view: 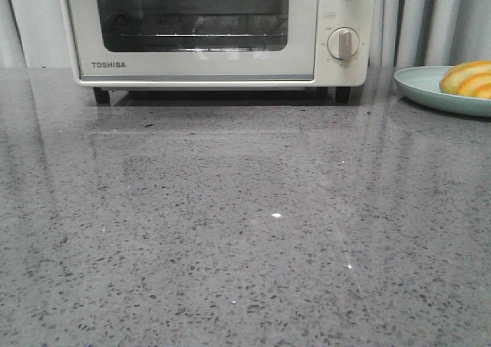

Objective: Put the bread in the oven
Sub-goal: 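Hook the oven door handle with the left gripper and pull it down open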

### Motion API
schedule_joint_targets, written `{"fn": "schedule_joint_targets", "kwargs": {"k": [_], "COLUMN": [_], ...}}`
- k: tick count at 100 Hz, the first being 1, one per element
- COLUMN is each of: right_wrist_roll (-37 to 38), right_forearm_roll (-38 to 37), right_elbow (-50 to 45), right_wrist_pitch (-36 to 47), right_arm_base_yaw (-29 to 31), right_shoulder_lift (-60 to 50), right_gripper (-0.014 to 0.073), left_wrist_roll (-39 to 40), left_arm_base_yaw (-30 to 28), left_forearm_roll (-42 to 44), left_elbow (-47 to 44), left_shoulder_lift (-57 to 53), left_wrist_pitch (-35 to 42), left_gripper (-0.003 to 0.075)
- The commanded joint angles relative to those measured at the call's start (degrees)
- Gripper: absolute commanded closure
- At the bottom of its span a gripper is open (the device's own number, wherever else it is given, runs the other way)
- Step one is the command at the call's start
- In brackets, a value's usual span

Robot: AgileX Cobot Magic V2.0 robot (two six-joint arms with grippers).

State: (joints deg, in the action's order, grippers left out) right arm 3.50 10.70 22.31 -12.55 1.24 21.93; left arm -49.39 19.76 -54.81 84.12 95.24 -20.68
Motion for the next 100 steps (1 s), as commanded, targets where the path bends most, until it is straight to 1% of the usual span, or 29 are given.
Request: {"fn": "schedule_joint_targets", "kwargs": {"k": [1, 19, 42, 51, 68, 77, 89, 100], "right_wrist_roll": [-0.24, -0.24, -0.24, -0.24, -0.24, -0.24, -0.24, -0.24], "right_forearm_roll": [-0.29, -0.29, -0.29, -0.29, -0.29, -0.29, -0.21, -0.07], "right_elbow": [2.25, 2.25, 2.25, 2.25, 2.25, 2.25, 2.25, 2.25], "right_wrist_pitch": [4.53, 4.23, 4.09, 4.09, 3.98, 3.95, 3.95, 4.19], "right_arm_base_yaw": [0.07, 0.07, 0.07, 0.07, 0.07, 0.07, 0.07, 0.07], "right_shoulder_lift": [0.89, 0.89, 0.89, 0.89, 0.89, 0.89, 0.89, 0.89], "right_gripper": [0.0641, 0.0641, 0.0641, 0.0641, 0.0641, 0.0641, 0.0641, 0.0641], "left_wrist_roll": [-0.16, -0.16, -0.05, 0.29, 0.28, 0.7, 2.79, 3.18], "left_arm_base_yaw": [0.23, 0.23, 0.23, 0.23, 0.23, 0.23, 0.23, 0.23], "left_forearm_roll": [-0.99, -0.36, 6.32, 6.35, 7.14, 7.65, 7.65, 7.96], "left_elbow": [2.72, 3.01, 3.01, 2.63, 2.49, 2.19, -0.5, -5.35], "left_shoulder_lift": [-0.69, 0.16, -0.78, -0.78, -1.07, -2.32, -5.52, -8.84], "left_wrist_pitch": [3.61, 1.5, -3.94, -4.55, -9.0, -9.98, -9.45, -9.19], "left_gripper": [0.0742, 0.0742, 0.0742, 0.0742, 0.0742, 0.0742, 0.0742, 0.0742]}}
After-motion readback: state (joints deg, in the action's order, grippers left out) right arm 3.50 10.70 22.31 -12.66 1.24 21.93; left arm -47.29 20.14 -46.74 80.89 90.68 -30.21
